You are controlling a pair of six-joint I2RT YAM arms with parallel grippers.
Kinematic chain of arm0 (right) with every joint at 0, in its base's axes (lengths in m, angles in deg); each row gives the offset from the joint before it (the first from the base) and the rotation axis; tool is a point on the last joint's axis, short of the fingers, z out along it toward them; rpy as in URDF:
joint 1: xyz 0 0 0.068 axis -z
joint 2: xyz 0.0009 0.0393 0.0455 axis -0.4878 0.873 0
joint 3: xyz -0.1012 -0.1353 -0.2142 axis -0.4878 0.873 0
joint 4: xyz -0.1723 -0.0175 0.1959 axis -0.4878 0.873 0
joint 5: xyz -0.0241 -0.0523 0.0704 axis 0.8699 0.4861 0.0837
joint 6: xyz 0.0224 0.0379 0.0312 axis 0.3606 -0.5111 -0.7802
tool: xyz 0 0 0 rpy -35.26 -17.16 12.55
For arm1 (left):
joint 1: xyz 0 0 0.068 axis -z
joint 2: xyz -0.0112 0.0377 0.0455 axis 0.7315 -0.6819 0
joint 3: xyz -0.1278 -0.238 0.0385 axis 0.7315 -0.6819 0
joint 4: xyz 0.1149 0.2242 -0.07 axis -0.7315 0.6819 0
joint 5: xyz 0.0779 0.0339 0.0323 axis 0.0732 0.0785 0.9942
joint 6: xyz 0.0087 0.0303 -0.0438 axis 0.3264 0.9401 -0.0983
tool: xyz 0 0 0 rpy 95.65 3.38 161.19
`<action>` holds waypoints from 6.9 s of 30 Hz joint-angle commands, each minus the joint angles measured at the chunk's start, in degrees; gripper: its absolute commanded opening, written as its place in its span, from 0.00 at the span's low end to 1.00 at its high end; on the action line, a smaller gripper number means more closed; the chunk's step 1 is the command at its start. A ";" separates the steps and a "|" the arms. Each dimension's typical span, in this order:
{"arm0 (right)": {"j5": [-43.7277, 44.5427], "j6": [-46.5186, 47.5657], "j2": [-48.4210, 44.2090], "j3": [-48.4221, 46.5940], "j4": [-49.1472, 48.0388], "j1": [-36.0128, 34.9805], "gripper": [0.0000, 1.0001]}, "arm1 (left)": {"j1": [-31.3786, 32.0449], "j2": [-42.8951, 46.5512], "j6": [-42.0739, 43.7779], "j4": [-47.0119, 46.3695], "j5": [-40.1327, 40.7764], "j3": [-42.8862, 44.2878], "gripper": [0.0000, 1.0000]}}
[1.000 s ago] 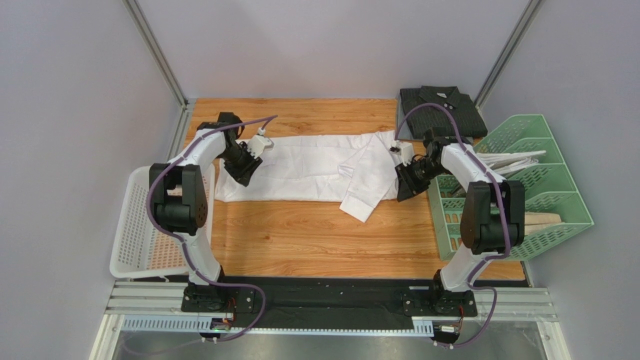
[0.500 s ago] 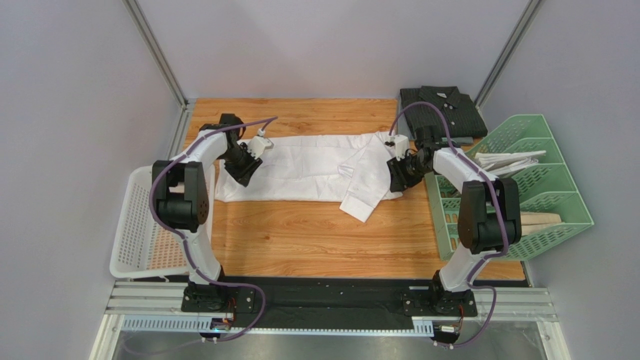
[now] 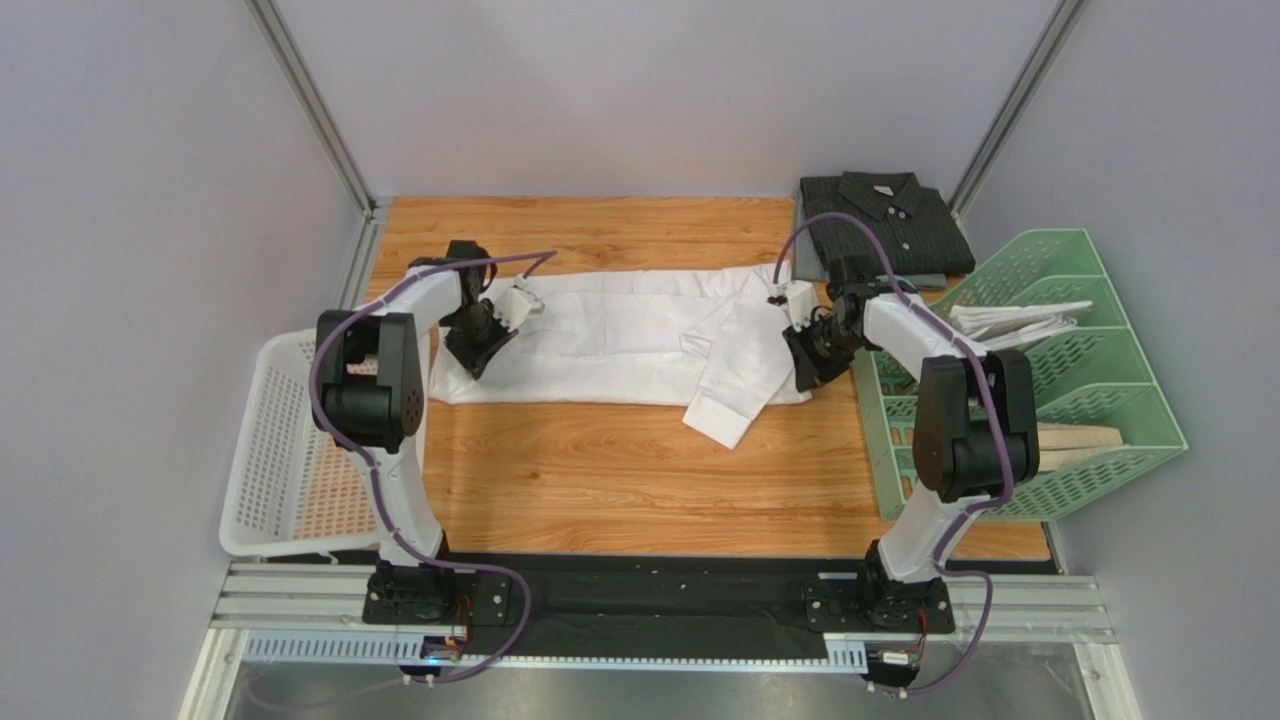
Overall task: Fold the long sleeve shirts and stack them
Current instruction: Fold the shirt
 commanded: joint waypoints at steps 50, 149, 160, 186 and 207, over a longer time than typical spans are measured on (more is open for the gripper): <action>-0.83 -0.16 -6.80 -0.04 -0.92 -17.98 0.62 | 4.91 27.42 -16.91 -2.39 -36.55 -2.38 0.57; -9.35 -34.18 -7.85 -26.93 -20.53 -20.28 0.06 | 15.89 8.63 -62.05 -27.92 -40.52 25.97 0.00; -12.24 -34.00 -12.68 -14.91 -18.76 -11.58 0.52 | 15.54 -3.42 -14.31 -17.66 -9.04 47.38 0.00; -11.73 -25.92 0.14 0.40 -14.28 -1.30 0.25 | 11.06 18.54 55.04 -9.94 -32.94 -6.57 0.00; -9.96 -20.82 2.44 1.72 -9.10 0.90 0.18 | -0.63 15.66 79.15 -10.30 -27.23 -9.24 0.05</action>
